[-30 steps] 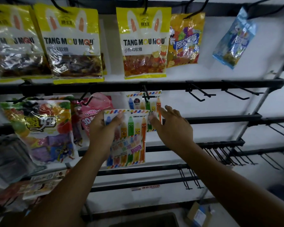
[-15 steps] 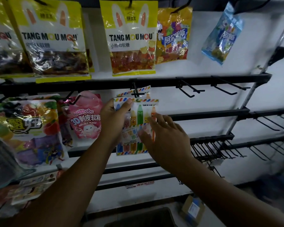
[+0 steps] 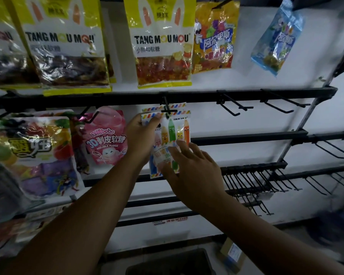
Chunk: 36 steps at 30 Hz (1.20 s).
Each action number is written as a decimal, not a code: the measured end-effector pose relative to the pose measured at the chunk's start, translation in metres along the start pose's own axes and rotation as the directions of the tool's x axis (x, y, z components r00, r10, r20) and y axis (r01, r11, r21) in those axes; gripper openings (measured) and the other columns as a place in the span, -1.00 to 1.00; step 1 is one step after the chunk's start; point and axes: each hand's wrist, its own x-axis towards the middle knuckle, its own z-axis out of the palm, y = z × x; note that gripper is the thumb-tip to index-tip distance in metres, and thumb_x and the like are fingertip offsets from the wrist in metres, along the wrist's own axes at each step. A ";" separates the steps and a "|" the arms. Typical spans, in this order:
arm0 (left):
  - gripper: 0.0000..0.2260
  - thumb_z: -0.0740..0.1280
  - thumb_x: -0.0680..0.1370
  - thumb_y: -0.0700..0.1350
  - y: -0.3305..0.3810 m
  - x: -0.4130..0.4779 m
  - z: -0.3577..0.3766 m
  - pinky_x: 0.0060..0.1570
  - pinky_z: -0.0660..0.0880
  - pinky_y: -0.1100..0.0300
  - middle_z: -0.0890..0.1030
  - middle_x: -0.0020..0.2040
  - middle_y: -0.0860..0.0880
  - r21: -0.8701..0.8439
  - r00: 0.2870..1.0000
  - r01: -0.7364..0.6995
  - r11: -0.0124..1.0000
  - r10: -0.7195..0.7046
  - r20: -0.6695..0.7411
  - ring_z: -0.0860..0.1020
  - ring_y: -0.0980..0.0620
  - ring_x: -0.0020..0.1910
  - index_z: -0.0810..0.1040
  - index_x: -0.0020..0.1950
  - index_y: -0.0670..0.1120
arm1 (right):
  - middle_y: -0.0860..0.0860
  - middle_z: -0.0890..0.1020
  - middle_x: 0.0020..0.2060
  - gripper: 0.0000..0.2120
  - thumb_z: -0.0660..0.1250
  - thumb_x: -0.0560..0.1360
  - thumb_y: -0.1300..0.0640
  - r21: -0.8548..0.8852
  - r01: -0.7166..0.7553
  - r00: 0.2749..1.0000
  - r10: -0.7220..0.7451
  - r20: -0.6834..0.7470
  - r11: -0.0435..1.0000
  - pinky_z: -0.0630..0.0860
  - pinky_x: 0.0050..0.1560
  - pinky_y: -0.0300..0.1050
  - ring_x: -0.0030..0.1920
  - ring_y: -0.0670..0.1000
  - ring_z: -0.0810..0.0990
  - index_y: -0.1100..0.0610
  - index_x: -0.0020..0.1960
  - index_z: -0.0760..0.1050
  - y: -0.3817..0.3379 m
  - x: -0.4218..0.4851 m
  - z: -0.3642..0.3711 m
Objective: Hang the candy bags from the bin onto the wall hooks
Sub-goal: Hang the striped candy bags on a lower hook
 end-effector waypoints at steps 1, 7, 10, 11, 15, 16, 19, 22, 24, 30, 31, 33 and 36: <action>-0.88 0.42 0.54 -0.03 -0.001 0.004 0.000 -0.19 0.66 0.05 0.71 -0.12 -0.06 0.040 1.000 -0.010 0.999 0.011 -0.012 0.71 0.00 -0.19 0.57 -0.09 -0.06 | -0.01 0.21 0.54 -0.43 -0.04 0.61 -0.29 0.002 0.002 1.000 -0.002 0.008 1.000 0.24 0.44 0.08 0.53 0.09 0.17 -0.03 0.50 0.20 0.000 0.001 0.001; -0.75 0.39 0.55 0.05 -0.002 0.024 -0.004 -0.24 0.65 0.06 0.67 -0.24 0.02 0.330 0.991 -0.129 0.935 0.137 -0.001 0.68 0.11 -0.28 0.57 -0.11 -0.14 | -0.03 0.15 0.57 -0.43 -0.06 0.61 -0.29 0.004 -0.007 0.999 0.007 0.049 1.000 0.10 0.51 0.07 0.57 0.08 0.04 -0.06 0.54 0.14 0.000 0.006 0.008; -0.73 0.38 0.55 0.07 -0.001 0.028 -0.006 -0.21 0.66 -0.02 0.66 -0.24 -0.02 0.443 0.976 -0.196 0.875 0.217 0.003 0.68 0.05 -0.26 0.54 -0.14 -0.13 | -0.03 0.14 0.57 -0.44 -0.06 0.62 -0.28 0.002 -0.014 0.998 0.014 0.060 1.000 0.11 0.50 0.09 0.57 0.08 0.05 -0.06 0.53 0.15 0.004 0.010 0.014; -0.75 0.37 0.56 0.06 -0.001 0.029 -0.007 -0.22 0.65 -0.03 0.66 -0.22 -0.03 0.482 0.971 -0.213 0.850 0.239 0.009 0.68 0.03 -0.25 0.53 -0.13 -0.11 | -0.03 0.16 0.56 -0.45 -0.06 0.62 -0.28 0.003 -0.017 0.998 0.017 0.057 1.000 0.14 0.49 0.09 0.56 0.08 0.07 -0.07 0.52 0.17 0.005 0.011 0.017; -0.86 0.31 0.57 -0.03 -0.004 0.029 -0.011 -0.23 0.65 -0.03 0.67 -0.12 -0.06 0.573 0.959 -0.254 0.779 0.281 0.043 0.68 0.00 -0.20 0.55 -0.04 -0.10 | -0.03 0.19 0.55 -0.47 -0.06 0.62 -0.27 -0.002 -0.029 0.997 0.029 0.076 1.000 0.20 0.48 0.10 0.55 0.09 0.13 -0.06 0.50 0.20 0.008 0.013 0.028; -0.86 0.31 0.57 -0.03 -0.005 0.029 -0.014 -0.22 0.65 -0.03 0.67 -0.11 -0.06 0.599 0.958 -0.252 0.760 0.283 0.045 0.67 -0.01 -0.20 0.55 -0.03 -0.10 | -0.02 0.19 0.55 -0.47 -0.06 0.63 -0.26 -0.009 -0.031 0.996 0.032 0.081 0.999 0.19 0.48 0.10 0.55 0.09 0.13 -0.06 0.50 0.20 0.009 0.013 0.030; -0.85 0.32 0.57 0.00 -0.011 0.026 -0.025 -0.20 0.63 0.00 0.65 -0.15 -0.01 0.673 0.963 -0.221 0.705 0.267 0.036 0.63 -0.02 -0.22 0.52 -0.09 -0.06 | 0.00 0.17 0.56 -0.47 -0.06 0.64 -0.25 -0.026 -0.039 0.992 0.042 0.116 0.999 0.17 0.49 0.11 0.55 0.10 0.11 -0.04 0.52 0.19 0.012 0.012 0.039; -0.93 0.31 0.55 -0.07 -0.022 0.015 -0.039 -0.24 0.59 0.02 0.59 -0.20 0.03 0.706 0.970 -0.182 0.684 0.243 0.013 0.59 -0.02 -0.24 0.52 -0.12 -0.03 | 0.02 0.18 0.56 -0.47 -0.06 0.64 -0.24 -0.053 -0.033 0.989 0.040 0.141 0.998 0.15 0.48 0.11 0.55 0.11 0.12 -0.02 0.51 0.20 0.014 0.007 0.049; -0.93 0.29 0.55 -0.10 -0.031 0.001 -0.049 -0.29 0.47 0.14 0.57 -0.22 0.05 0.752 0.975 -0.157 0.640 0.222 0.015 0.58 -0.03 -0.20 0.51 -0.13 -0.01 | 0.02 0.17 0.56 -0.49 -0.06 0.65 -0.22 -0.063 -0.039 0.987 0.048 0.156 0.997 0.13 0.48 0.11 0.55 0.11 0.12 -0.01 0.50 0.23 0.015 0.005 0.056; -0.74 0.32 0.58 -0.08 -0.077 -0.047 -0.075 0.10 0.51 0.03 0.60 0.24 -0.02 0.913 0.961 -0.275 0.301 0.130 0.246 0.55 -0.06 0.17 0.54 0.27 -0.01 | 0.04 0.13 0.57 -0.47 -0.03 0.64 -0.23 -0.062 -0.045 0.976 0.057 0.209 0.997 0.04 0.51 0.14 0.57 0.13 0.05 -0.01 0.52 0.21 0.018 -0.002 0.091; -0.73 0.30 0.58 -0.07 -0.087 -0.052 -0.080 0.13 0.48 0.01 0.58 0.27 -0.02 0.921 0.952 -0.304 0.244 0.112 0.284 0.53 -0.08 0.19 0.54 0.29 -0.02 | 0.03 0.12 0.57 -0.47 -0.03 0.64 -0.23 -0.063 -0.047 0.973 0.060 0.224 0.997 0.05 0.51 0.15 0.57 0.13 0.05 -0.01 0.52 0.20 0.019 -0.004 0.099; -0.71 0.27 0.59 -0.05 -0.109 -0.064 -0.090 0.18 0.43 -0.02 0.55 0.29 -0.02 0.921 0.934 -0.357 0.158 0.076 0.349 0.48 -0.10 0.24 0.52 0.30 -0.03 | 0.03 0.09 0.58 -0.47 -0.05 0.64 -0.22 -0.066 -0.055 0.959 0.071 0.273 0.996 0.05 0.51 0.16 0.57 0.14 0.04 -0.02 0.54 0.17 0.021 -0.008 0.114; -0.66 0.23 0.61 0.00 -0.139 -0.082 -0.105 0.27 0.38 -0.11 0.48 0.39 -0.04 0.916 0.917 -0.397 0.047 -0.005 0.398 0.39 -0.16 0.37 0.47 0.37 -0.02 | 0.04 0.13 0.57 -0.48 -0.06 0.64 -0.21 -0.090 -0.046 0.946 0.073 0.317 0.995 0.08 0.51 0.17 0.56 0.15 0.07 -0.01 0.52 0.21 0.024 -0.016 0.139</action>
